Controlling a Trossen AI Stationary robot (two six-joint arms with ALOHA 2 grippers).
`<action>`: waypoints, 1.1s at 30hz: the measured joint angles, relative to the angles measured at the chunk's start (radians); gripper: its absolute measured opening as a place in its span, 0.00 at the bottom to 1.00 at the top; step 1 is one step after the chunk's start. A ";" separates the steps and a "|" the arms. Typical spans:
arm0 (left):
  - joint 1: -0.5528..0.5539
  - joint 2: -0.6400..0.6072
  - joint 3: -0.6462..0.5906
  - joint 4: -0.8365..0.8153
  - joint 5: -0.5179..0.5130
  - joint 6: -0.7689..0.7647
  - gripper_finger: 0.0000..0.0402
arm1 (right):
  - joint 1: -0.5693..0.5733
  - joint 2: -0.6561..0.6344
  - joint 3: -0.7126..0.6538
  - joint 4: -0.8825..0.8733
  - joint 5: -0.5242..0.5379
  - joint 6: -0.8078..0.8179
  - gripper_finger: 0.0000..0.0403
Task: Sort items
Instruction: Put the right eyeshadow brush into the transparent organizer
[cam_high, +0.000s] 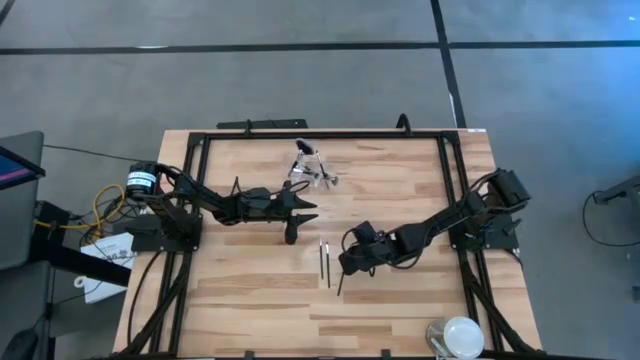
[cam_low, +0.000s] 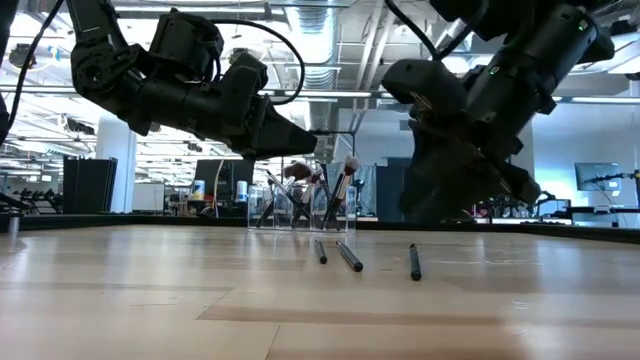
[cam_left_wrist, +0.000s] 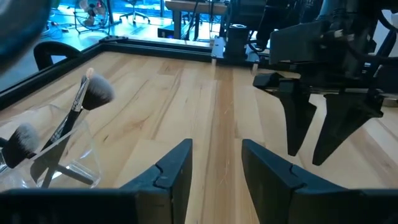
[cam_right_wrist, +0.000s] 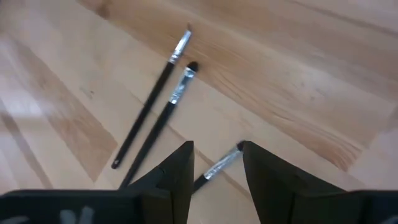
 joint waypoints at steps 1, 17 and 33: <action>0.000 0.000 0.000 0.000 0.000 0.000 0.34 | 0.003 0.000 0.000 -0.010 0.000 0.019 0.32; -0.005 0.000 -0.001 0.000 0.000 0.000 0.34 | -0.030 0.164 0.076 0.025 0.019 0.001 0.26; -0.005 0.000 -0.002 -0.008 0.000 0.000 0.34 | -0.036 0.202 0.126 0.015 -0.001 -0.167 0.01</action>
